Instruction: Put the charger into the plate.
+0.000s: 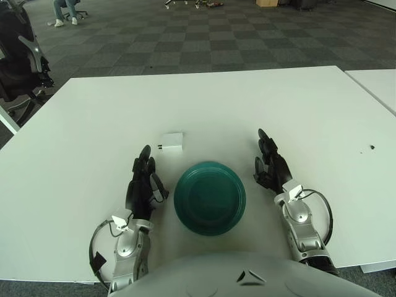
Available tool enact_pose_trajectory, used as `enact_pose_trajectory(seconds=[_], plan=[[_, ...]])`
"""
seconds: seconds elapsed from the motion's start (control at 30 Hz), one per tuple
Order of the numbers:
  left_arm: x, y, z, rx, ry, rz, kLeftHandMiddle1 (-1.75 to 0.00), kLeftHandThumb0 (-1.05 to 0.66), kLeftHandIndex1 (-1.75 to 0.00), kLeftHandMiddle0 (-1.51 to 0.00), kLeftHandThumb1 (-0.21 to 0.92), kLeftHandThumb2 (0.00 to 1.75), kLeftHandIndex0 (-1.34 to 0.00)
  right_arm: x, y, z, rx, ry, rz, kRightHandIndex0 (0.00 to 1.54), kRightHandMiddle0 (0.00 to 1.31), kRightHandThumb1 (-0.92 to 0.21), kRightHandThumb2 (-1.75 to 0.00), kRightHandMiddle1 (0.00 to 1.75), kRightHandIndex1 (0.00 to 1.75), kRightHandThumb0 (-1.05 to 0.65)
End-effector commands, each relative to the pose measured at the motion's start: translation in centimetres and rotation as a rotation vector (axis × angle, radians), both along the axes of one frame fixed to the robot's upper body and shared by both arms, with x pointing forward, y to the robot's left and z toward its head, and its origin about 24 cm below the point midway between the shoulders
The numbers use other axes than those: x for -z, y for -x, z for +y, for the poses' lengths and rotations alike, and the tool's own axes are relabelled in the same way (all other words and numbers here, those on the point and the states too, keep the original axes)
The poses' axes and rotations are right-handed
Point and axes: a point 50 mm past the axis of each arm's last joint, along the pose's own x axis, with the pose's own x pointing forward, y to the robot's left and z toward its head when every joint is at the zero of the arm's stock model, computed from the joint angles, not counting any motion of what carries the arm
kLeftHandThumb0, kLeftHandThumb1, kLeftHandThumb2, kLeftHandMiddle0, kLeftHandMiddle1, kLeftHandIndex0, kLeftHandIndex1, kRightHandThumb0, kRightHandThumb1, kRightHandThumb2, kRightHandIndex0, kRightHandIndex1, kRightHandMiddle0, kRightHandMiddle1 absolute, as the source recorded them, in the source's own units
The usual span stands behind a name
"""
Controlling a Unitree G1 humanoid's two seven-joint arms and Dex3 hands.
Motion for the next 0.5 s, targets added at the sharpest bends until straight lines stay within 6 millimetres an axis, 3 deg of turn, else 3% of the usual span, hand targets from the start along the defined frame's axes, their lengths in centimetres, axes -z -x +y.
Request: enact_pose_trajectory(seconds=[0.0, 0.13, 0.23, 0.47], plan=[[-1.0, -0.9, 1.5, -0.022, -0.243, -0.001, -0.03, -0.91, -0.55, -0.19, 0.92, 1.02, 0.00, 6.0, 3.8, -0.8, 0.041, 0.039, 0.366, 0.00, 0.00, -0.92, -0.92, 0.05, 0.00, -0.96], [-3.4, -3.7, 2.9, -0.004, -0.654, -0.118, -0.04, -0.90, -0.61, -0.21, 0.92, 0.97, 0.00, 6.1, 3.7, -0.7, 0.031, 0.036, 0.362, 0.00, 0.00, -0.92, -0.92, 0.05, 0.00, -0.97], [-6.0, -7.3, 3.2, -0.015, -0.995, -0.271, -0.03, -0.93, -0.64, -0.22, 0.92, 0.94, 0.00, 6.0, 3.6, -0.6, 0.020, 0.037, 0.351, 0.00, 0.00, -0.92, -0.93, 0.06, 0.00, -0.97], [-7.4, -10.1, 3.7, 0.030, -1.367, -0.418, -0.02, -1.02, -0.70, -0.22, 0.92, 0.88, 0.00, 6.0, 3.3, -0.3, 0.008, 0.029, 0.335, 0.00, 0.00, -0.92, -0.93, 0.08, 0.00, -0.96]])
